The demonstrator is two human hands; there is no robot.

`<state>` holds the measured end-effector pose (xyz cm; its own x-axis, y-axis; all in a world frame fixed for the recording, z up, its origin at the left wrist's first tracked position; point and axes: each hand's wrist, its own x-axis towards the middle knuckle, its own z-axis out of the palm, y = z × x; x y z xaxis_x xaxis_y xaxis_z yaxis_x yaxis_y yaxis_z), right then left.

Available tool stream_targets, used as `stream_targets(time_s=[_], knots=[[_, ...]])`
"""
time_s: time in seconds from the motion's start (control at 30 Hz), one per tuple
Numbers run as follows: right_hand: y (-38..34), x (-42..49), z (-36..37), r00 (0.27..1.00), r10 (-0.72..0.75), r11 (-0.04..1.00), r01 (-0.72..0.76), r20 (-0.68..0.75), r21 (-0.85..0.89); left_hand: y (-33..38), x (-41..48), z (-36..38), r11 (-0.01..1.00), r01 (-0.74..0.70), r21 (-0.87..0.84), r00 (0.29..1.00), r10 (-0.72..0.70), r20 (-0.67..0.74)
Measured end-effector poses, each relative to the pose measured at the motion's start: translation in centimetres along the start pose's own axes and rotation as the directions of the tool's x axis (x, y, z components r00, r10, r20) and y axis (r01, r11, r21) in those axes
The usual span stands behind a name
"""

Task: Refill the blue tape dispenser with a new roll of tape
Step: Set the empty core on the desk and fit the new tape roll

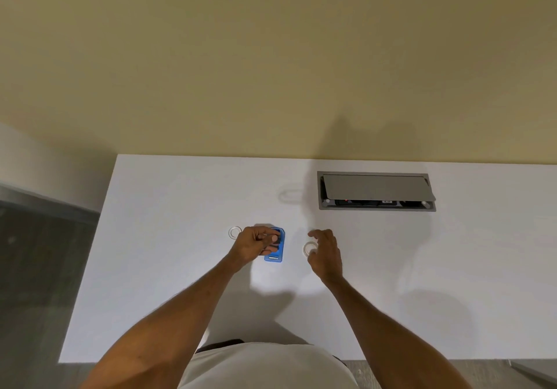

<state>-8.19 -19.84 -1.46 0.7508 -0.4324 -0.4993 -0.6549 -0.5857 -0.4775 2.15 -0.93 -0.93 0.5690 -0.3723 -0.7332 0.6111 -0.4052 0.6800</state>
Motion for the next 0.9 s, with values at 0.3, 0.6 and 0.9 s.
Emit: stream_targets(time_s=[0.3, 0.6, 0.9], knots=[[0.9, 0.0, 0.9, 0.994, 0.033, 0.963, -0.005, 0.101, -0.271, -0.3, 0.3, 0.9, 1.000, 0.010, -0.016, 1.000, -0.010, -0.013], [0.6, 0.7, 1.0, 0.998, -0.013, 0.946, 0.034, 0.065, -0.323, -0.6, 0.2, 0.5, 1.000, 0.028, 0.007, 0.999, -0.027, -0.042], [0.0, 0.3, -0.1, 0.994, -0.007, 0.991, 0.021, 0.104, -0.129, -0.6, -1.1, 0.3, 1.000, -0.019, 0.009, 0.998, 0.020, -0.062]])
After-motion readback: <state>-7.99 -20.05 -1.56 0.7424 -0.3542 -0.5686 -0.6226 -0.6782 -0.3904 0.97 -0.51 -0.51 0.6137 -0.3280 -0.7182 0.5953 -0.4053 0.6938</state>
